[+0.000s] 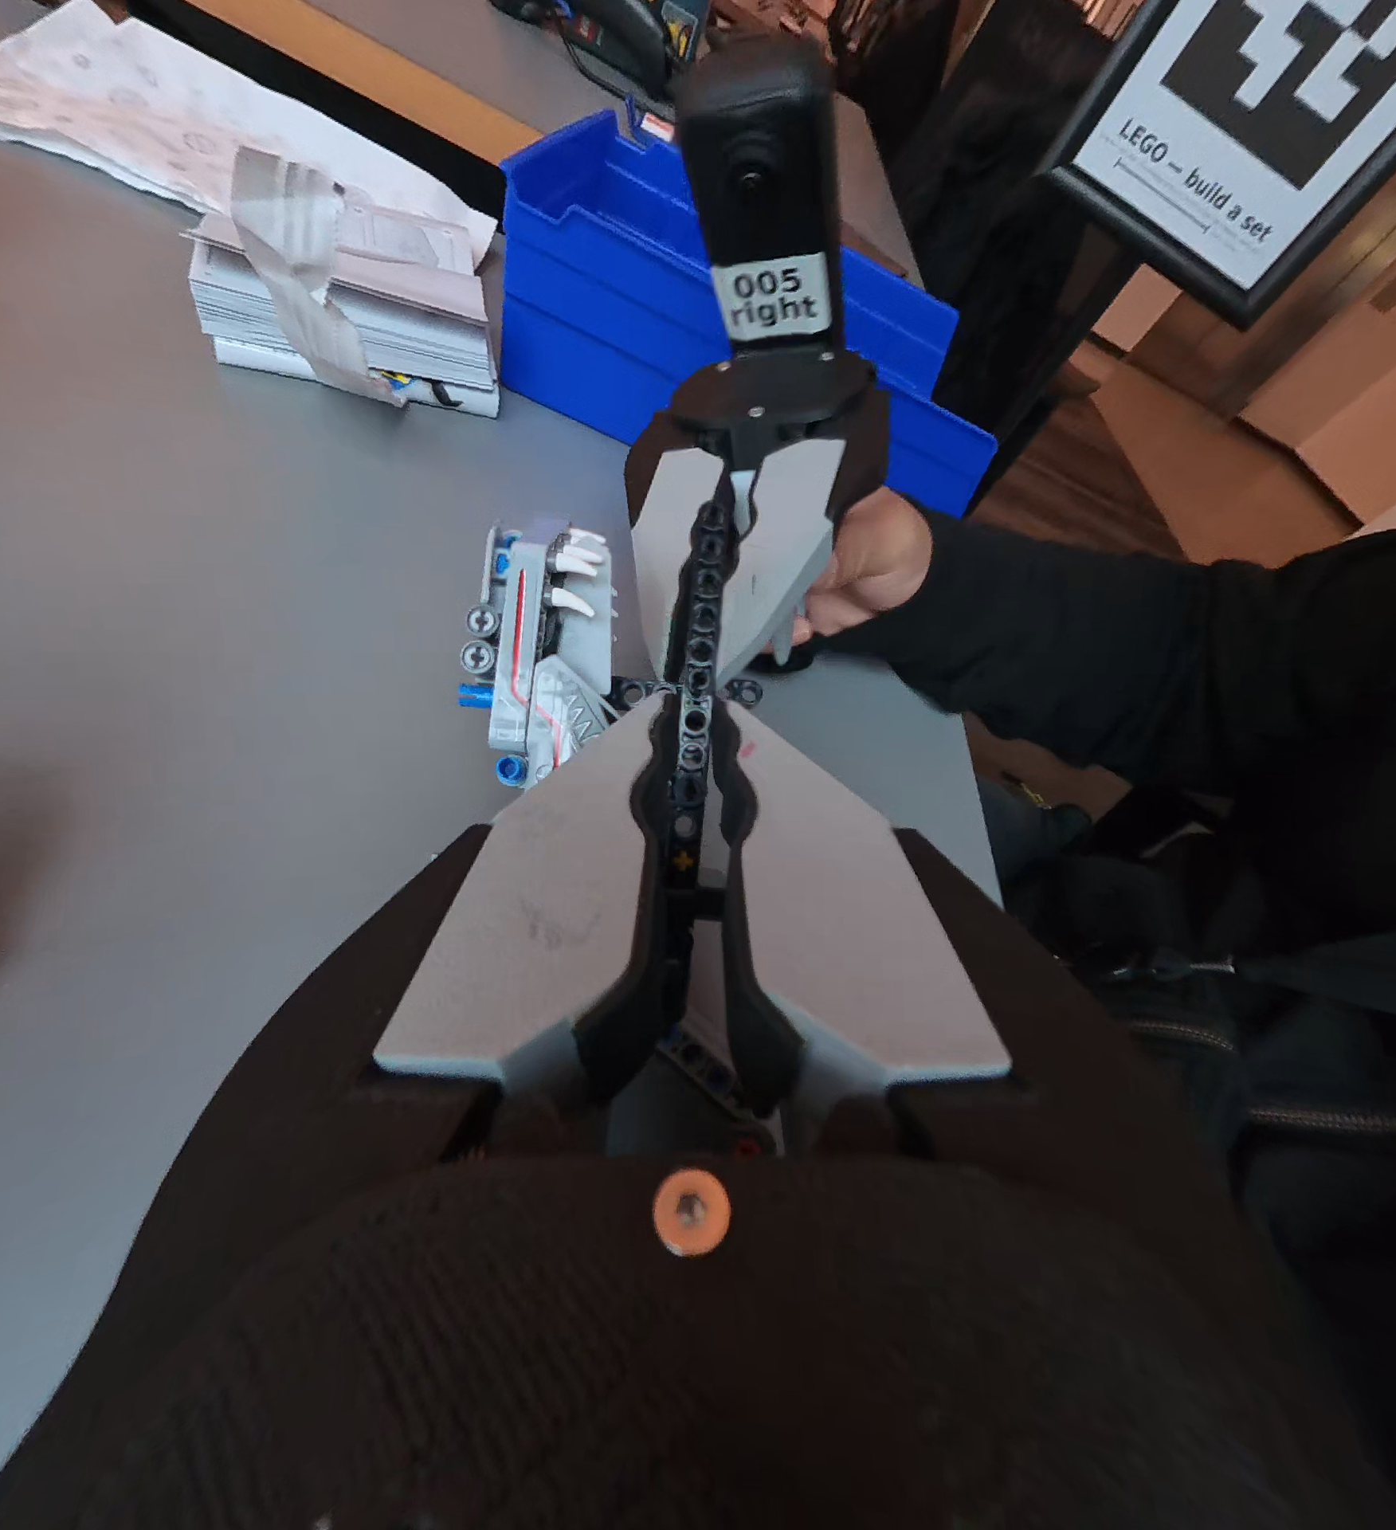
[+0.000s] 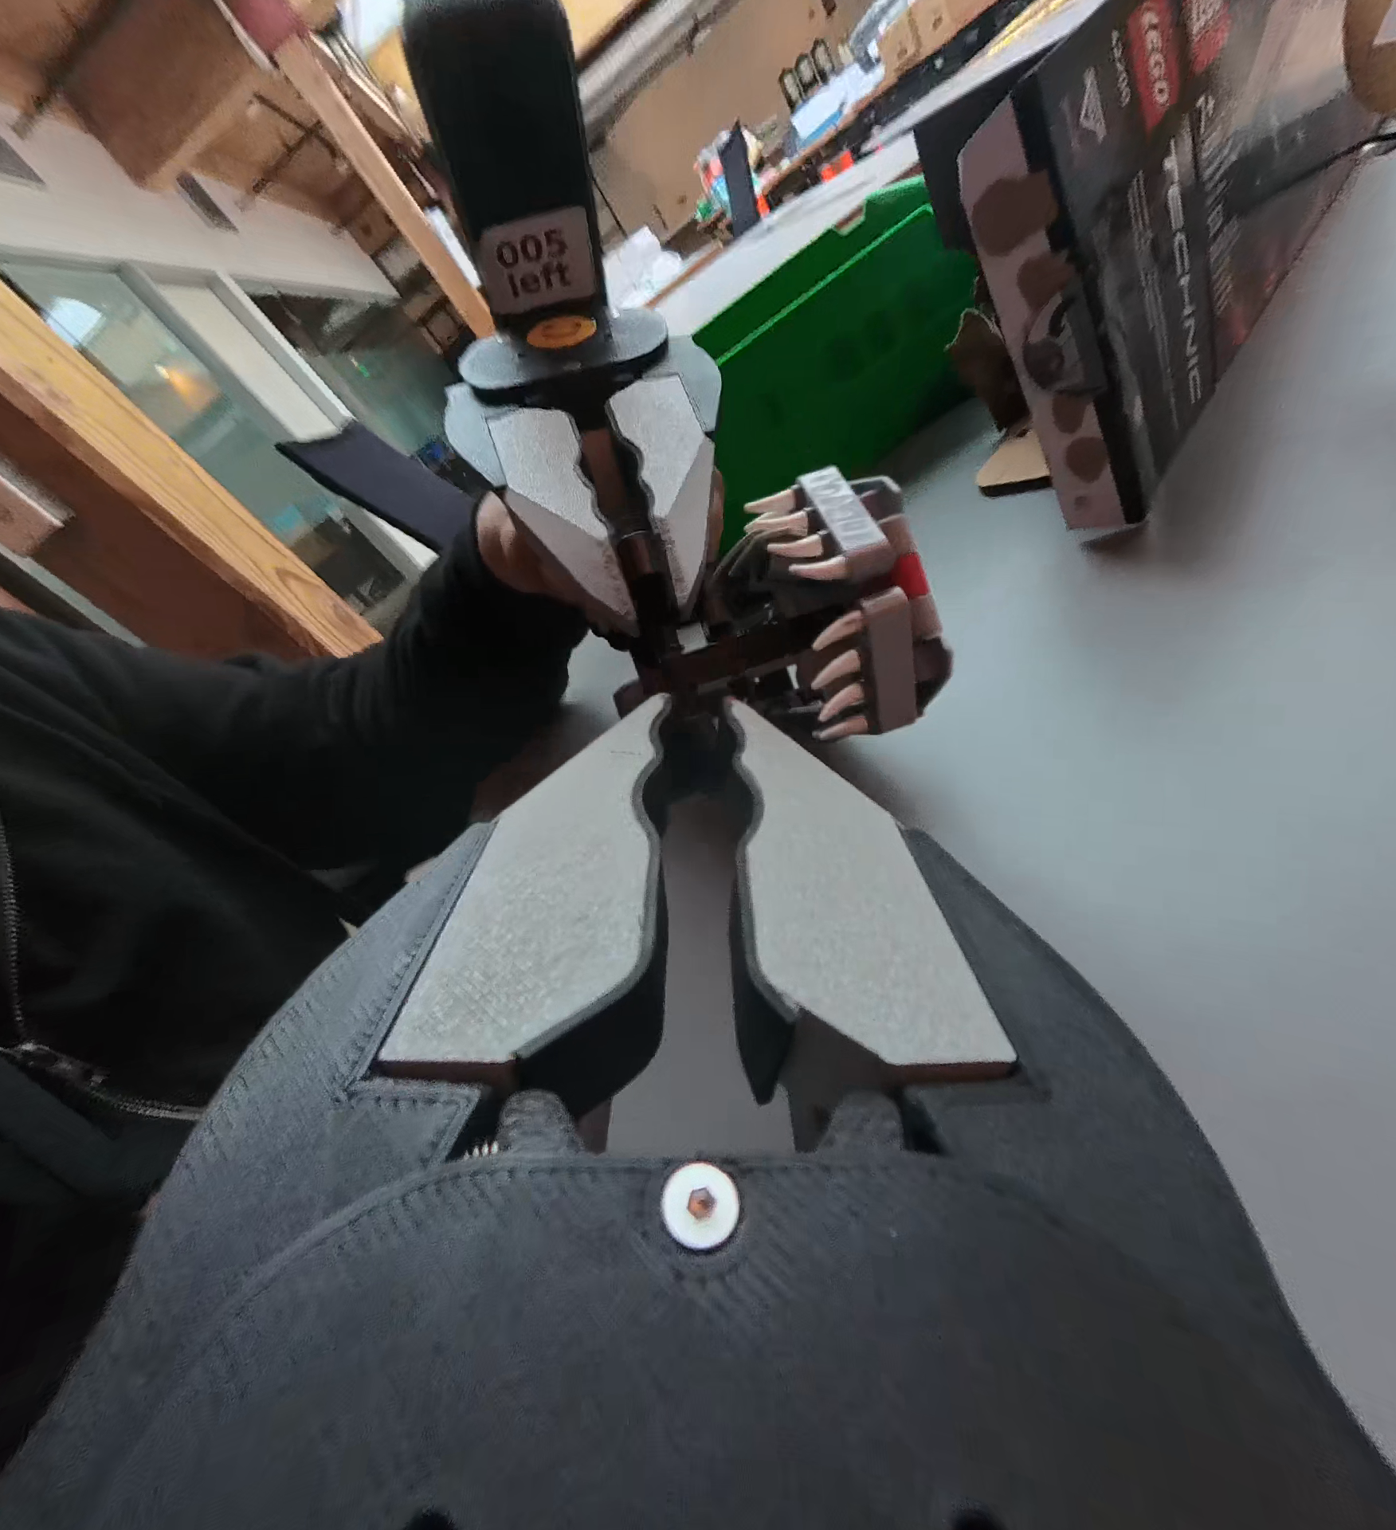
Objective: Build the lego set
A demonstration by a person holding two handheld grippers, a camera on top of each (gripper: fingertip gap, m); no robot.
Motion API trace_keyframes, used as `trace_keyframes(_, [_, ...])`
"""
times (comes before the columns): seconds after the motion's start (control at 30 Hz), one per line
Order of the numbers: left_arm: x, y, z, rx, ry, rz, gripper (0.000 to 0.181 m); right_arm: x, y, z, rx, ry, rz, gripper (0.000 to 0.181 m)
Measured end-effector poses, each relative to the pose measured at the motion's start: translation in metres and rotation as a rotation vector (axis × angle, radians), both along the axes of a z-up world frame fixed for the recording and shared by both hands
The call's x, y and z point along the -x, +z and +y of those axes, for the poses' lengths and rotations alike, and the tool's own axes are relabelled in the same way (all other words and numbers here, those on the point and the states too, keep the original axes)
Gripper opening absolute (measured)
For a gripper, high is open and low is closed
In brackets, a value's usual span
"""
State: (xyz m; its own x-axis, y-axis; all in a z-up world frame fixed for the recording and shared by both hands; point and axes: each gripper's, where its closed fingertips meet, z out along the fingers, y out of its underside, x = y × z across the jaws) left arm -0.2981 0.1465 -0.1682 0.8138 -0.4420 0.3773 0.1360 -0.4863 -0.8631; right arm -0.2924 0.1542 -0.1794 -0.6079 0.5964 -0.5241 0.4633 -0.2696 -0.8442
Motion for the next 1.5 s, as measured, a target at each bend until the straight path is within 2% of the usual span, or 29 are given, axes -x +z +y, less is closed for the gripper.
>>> trace_keyframes(0.1, [0.002, 0.001, 0.001, -0.018, 0.009, 0.019, 0.006, -0.002, -0.003, 0.000, -0.064, 0.000, -0.012, 0.009])
trace_keyframes(0.17, [0.004, 0.000, 0.001, -0.024, 0.024, 0.059, 0.006, -0.006, -0.009, -0.003, 0.010, 0.054, -0.103, 0.026])
trace_keyframes(0.4, [0.001, -0.010, 0.002, 0.019, 0.043, 0.151, 0.006, -0.007, -0.028, -0.002, 0.049, 0.022, -0.254, 0.015])
trace_keyframes(0.67, [-0.004, -0.019, 0.000, 0.047, 0.052, 0.326, 0.005, 0.000, -0.047, 0.003, -0.077, -0.037, -0.346, 0.007])
trace_keyframes(0.8, [-0.001, -0.026, -0.003, 0.064, 0.063, 0.386, 0.005, 0.008, -0.059, 0.001, -0.062, -0.067, -0.378, 0.006])
trace_keyframes(0.87, [-0.007, -0.014, -0.006, 0.004, 0.038, 0.373, 0.000, 0.012, -0.065, 0.011, -0.114, -0.142, -0.384, 0.005])
trace_keyframes(0.9, [-0.018, 0.016, -0.011, -0.109, 0.012, 0.261, 0.000, 0.013, -0.071, 0.025, -0.196, -0.208, -0.391, 0.006])
trace_keyframes(0.93, [-0.016, 0.032, -0.019, -0.146, 0.021, 0.244, 0.000, 0.013, -0.070, 0.034, -0.211, -0.242, -0.379, 0.005])
trace_keyframes(1.0, [0.014, 0.023, -0.023, -0.092, 0.132, 0.390, 0.000, 0.010, -0.059, 0.033, -0.129, -0.212, -0.335, 0.005])
trace_keyframes(1.03, [0.021, 0.013, -0.024, -0.049, 0.145, 0.358, 0.000, 0.009, -0.057, 0.031, -0.141, -0.199, -0.309, 0.006])
trace_keyframes(1.1, [0.024, 0.008, -0.020, -0.068, 0.157, 0.316, 0.000, 0.011, -0.055, 0.023, -0.204, -0.178, -0.270, 0.005])
trace_keyframes(1.17, [0.018, 0.008, -0.019, -0.078, 0.137, 0.394, 0.000, 0.013, -0.052, 0.017, -0.198, -0.168, -0.257, 0.005])
trace_keyframes(1.27, [-0.006, 0.005, -0.021, -0.081, 0.068, 0.497, 0.021, 0.014, -0.045, 0.015, -0.166, -0.179, -0.250, 0.005])
trace_keyframes(1.33, [-0.018, 0.003, -0.017, -0.090, 0.076, 0.580, 0.029, 0.015, -0.039, 0.012, -0.195, -0.193, -0.227, 0.005])
trace_keyframes(1.4, [-0.012, 0.002, -0.006, -0.123, 0.174, 0.768, 0.027, 0.014, -0.034, 0.006, -0.217, -0.194, -0.206, 0.005])
trace_keyframes(1.5, [-0.020, -0.002, 0.006, -0.141, 0.201, 0.923, 0.012, 0.012, -0.030, -0.002, -0.242, -0.188, -0.188, 0.005])
